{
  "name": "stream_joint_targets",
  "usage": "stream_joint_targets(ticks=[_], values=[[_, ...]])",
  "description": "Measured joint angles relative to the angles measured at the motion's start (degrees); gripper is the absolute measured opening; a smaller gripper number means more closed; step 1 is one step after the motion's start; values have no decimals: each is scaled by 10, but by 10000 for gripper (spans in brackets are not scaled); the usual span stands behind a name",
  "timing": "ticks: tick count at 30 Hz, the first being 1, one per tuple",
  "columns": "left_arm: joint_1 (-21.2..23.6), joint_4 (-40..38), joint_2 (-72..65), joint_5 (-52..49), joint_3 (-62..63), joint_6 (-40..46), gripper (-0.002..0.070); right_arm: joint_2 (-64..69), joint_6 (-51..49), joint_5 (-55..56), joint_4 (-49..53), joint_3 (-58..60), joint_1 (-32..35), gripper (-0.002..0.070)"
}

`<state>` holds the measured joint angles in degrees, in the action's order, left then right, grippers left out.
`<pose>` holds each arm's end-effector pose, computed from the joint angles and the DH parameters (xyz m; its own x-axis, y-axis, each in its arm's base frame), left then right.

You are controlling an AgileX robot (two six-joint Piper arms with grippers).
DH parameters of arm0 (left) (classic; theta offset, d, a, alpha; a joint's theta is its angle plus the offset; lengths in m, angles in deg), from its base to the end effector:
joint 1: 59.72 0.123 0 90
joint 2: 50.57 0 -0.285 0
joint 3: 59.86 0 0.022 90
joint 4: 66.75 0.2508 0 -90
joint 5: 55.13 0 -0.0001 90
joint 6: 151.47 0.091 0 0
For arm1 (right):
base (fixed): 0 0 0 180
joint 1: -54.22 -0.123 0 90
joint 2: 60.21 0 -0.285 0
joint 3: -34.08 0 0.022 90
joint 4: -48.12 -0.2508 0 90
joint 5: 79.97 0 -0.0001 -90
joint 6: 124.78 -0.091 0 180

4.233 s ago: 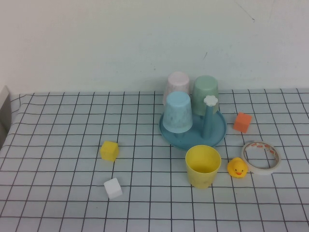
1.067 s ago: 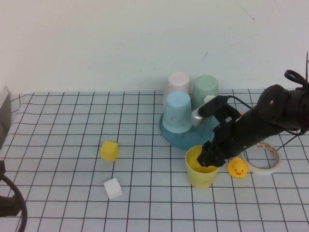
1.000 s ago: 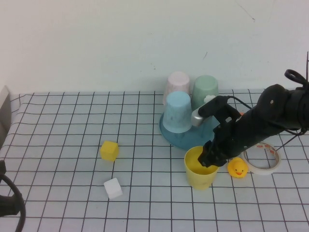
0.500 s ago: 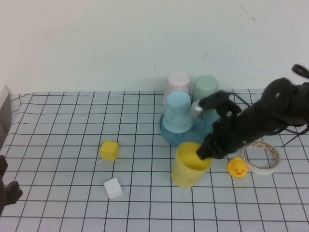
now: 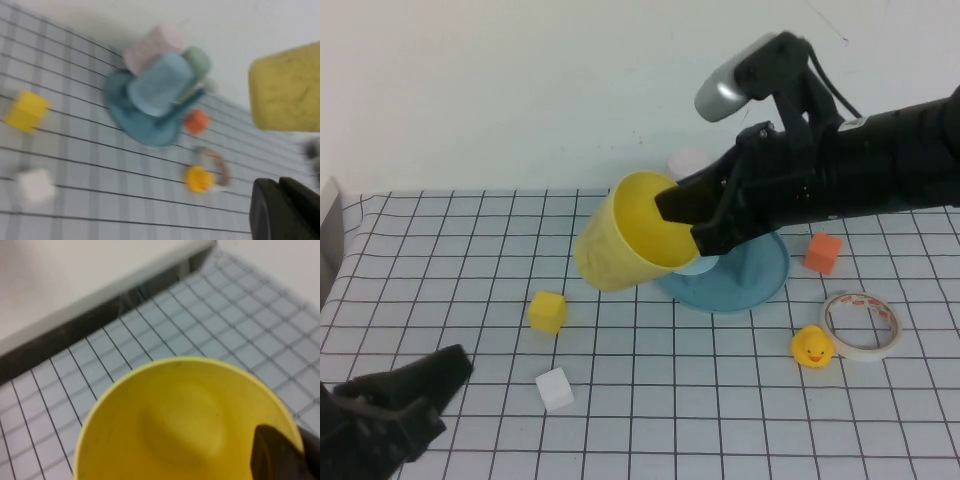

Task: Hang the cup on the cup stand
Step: Adjust the cup with two arms

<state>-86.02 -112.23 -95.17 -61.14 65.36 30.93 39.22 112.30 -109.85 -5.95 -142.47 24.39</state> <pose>0.1191 -0.0665 0.2825 -0.4996 -0.5106 -0.6998 0.2276 0.7021 -0.6748 0.3001 0.2145 0.3261 -0.3587 -0.3336 -0.8718 -0.8029 0.5866 0.1059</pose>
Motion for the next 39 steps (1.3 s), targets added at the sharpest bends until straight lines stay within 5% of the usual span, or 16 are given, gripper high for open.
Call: stream_joint_targets(ticks=[9,17,20,25,27,39], values=[[-88,-309,0,46,0,0,-3,-126,21,139,-10,115,-58,20],[-91,-372,-2,70,0,16,21,-164,66,177,-28,187,-103,20],[-92,-382,-11,54,0,19,134,-164,95,179,-29,189,-125,20],[-93,-456,-36,5,0,19,471,-164,160,175,-30,189,-136,20],[-93,-492,-47,-15,0,19,524,-164,177,175,-30,190,-136,20],[-93,-527,-74,-43,0,32,463,-164,303,147,-81,192,-136,20]])
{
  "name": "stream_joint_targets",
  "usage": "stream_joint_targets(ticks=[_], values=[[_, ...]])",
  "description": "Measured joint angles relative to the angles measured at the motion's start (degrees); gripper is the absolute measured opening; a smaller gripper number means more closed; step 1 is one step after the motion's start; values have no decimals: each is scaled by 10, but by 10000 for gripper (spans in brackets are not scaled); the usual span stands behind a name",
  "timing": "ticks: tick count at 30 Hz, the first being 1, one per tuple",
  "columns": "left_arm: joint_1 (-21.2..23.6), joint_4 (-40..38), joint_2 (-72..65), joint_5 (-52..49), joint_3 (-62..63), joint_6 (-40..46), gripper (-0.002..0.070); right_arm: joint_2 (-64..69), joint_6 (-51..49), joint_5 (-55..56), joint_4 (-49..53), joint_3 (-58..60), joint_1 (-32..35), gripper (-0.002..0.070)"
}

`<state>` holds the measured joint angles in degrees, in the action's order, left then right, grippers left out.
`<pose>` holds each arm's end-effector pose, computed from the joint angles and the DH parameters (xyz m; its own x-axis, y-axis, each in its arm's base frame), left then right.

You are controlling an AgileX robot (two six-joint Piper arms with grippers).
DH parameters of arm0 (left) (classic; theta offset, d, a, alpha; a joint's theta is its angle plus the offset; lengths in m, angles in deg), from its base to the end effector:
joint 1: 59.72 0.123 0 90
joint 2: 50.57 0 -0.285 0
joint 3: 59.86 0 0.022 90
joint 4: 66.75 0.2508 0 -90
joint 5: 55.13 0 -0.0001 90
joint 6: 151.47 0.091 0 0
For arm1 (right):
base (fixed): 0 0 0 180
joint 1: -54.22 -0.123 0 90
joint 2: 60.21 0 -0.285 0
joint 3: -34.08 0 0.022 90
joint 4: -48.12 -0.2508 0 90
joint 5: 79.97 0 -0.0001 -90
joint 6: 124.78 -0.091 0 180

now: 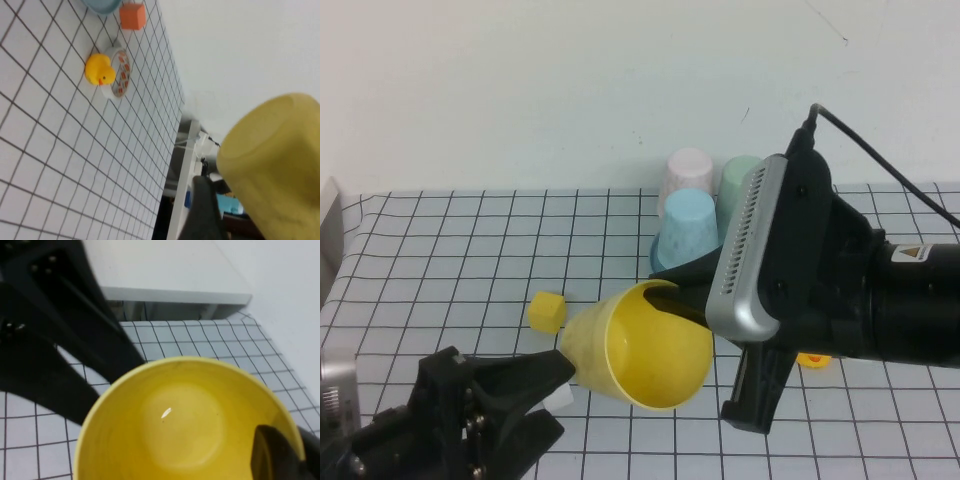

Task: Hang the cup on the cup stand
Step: Adjust the cup with two arms

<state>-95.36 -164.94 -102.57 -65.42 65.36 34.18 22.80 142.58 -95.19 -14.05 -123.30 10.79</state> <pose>0.1185 -0.1049 0.2726 -0.7013 -0.7069 0.0916 -0.2474 0.1209 -0.9613 0.1991 0.2177 0.3251 0.1082 -0.4856 -0.8675 -0.8643 0.3852 -0.3235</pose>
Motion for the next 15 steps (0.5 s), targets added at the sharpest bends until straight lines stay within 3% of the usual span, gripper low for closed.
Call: stream_joint_targets(ticks=[15], values=[[0,-4,0,31,0,74,314,0,156,-6,-39,0,0,20]])
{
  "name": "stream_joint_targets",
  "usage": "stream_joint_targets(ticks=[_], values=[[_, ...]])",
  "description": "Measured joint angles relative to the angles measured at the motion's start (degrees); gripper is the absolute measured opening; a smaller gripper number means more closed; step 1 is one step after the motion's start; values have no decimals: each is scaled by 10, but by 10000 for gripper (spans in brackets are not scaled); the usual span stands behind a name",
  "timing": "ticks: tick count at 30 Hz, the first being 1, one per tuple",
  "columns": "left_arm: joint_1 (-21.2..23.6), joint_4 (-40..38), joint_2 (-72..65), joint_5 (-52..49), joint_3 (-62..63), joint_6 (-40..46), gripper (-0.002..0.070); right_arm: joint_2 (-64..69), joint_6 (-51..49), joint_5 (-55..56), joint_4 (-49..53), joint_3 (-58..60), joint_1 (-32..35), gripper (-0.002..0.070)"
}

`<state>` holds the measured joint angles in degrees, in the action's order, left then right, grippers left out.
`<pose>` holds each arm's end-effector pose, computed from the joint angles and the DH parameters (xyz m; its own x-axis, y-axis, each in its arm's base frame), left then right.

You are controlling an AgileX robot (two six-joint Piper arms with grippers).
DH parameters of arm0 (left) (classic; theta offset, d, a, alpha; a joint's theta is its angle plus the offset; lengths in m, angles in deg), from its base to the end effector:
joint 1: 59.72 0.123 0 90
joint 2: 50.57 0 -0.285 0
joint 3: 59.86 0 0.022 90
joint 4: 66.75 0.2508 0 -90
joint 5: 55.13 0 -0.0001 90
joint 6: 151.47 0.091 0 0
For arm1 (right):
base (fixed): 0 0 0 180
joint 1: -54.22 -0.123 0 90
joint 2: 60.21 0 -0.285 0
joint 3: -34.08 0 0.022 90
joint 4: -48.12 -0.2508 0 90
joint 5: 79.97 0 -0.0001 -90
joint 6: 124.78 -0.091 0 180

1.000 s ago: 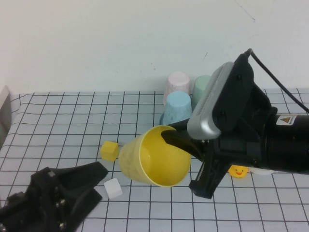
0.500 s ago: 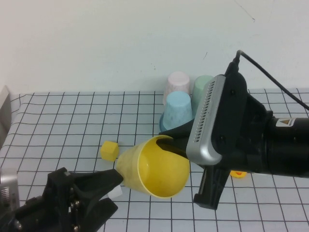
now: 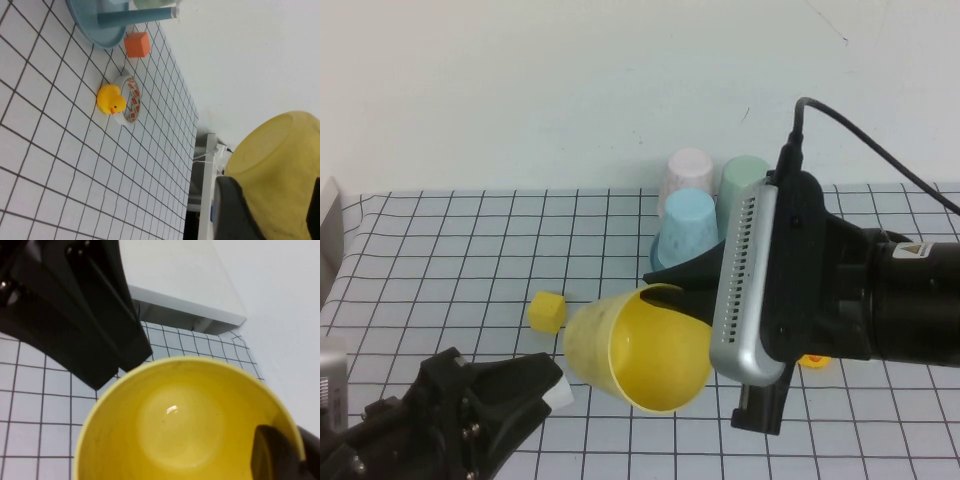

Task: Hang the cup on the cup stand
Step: Adjust the cup with two arms

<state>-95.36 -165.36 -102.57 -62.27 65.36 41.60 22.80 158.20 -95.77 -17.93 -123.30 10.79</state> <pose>0.1218 -0.1012 0.2718 -0.6893 -0.7233 -0.0406 -0.1677 0.2138 -0.9624 0.1981 0.2189 0.3262 0.2934 -0.5389 -0.7896 -0.8266 0.2719 -0.4927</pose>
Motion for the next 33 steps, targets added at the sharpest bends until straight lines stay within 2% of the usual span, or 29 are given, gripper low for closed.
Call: stream_joint_targets(ticks=[4,10,13,15,19,20,22,27,33], values=[[0,0,0,10,0,4,265,0,8,11,-24,0,0,20],[0,-5,0,80,0,4,186,14,38,74,-184,0,0,20],[0,-9,0,132,0,6,190,22,72,98,-267,0,0,20],[0,-11,0,149,0,8,246,26,95,106,-300,-1,0,20],[0,-13,-1,136,0,0,536,28,96,102,-320,-11,0,20],[0,-13,-3,128,0,-2,592,28,85,99,-323,-16,0,20],[0,-13,-8,121,0,-12,651,28,63,94,-324,-22,0,20],[0,-13,-17,108,0,-87,666,28,13,92,-326,-27,0,20],[0,-13,-17,101,26,-131,619,30,-3,106,-327,-27,0,20]])
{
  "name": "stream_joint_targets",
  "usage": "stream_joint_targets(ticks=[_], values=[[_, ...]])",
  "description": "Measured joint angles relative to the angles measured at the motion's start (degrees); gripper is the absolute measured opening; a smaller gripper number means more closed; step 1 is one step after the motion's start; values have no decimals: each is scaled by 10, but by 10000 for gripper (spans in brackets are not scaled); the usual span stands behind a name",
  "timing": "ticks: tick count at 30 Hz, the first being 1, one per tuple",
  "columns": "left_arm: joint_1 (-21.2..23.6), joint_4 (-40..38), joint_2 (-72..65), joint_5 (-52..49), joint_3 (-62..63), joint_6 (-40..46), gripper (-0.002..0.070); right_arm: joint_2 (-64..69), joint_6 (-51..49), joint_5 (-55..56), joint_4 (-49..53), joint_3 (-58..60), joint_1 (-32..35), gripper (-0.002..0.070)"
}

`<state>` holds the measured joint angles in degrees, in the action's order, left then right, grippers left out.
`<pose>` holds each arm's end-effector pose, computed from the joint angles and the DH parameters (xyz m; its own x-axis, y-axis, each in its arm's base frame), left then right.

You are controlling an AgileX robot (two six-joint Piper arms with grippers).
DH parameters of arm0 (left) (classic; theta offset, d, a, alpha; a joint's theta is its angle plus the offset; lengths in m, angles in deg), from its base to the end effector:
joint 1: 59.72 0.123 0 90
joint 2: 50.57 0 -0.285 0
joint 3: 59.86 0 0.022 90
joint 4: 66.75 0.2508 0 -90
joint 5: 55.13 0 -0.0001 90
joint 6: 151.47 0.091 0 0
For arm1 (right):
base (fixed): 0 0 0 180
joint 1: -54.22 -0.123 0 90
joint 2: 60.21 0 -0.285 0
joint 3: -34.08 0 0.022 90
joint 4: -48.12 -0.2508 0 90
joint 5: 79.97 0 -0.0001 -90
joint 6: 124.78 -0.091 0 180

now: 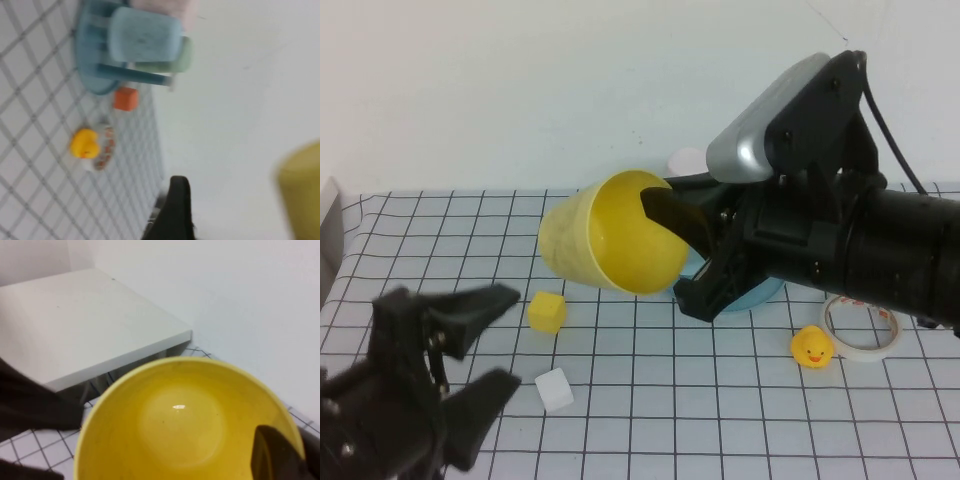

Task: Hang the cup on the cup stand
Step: Adjust the cup with two arms

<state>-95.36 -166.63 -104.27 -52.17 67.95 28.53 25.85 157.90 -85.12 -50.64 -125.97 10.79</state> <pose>0.1373 -0.0929 0.2795 -0.4948 -0.8559 0.1507 -0.3192 0.0177 -0.9475 0.2231 0.2225 0.3355 -0.1396 -0.2251 -0.9643 -0.7581 0.6507 -0.0421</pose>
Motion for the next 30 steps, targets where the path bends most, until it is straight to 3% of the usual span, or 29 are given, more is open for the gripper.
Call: stream_joint_targets(ticks=[13,30], values=[[0,0,-1,8,37,38,595,73,-50,-43,-2,-1,0,19],[2,-3,0,52,39,-25,596,109,34,-185,10,-67,5,20]])
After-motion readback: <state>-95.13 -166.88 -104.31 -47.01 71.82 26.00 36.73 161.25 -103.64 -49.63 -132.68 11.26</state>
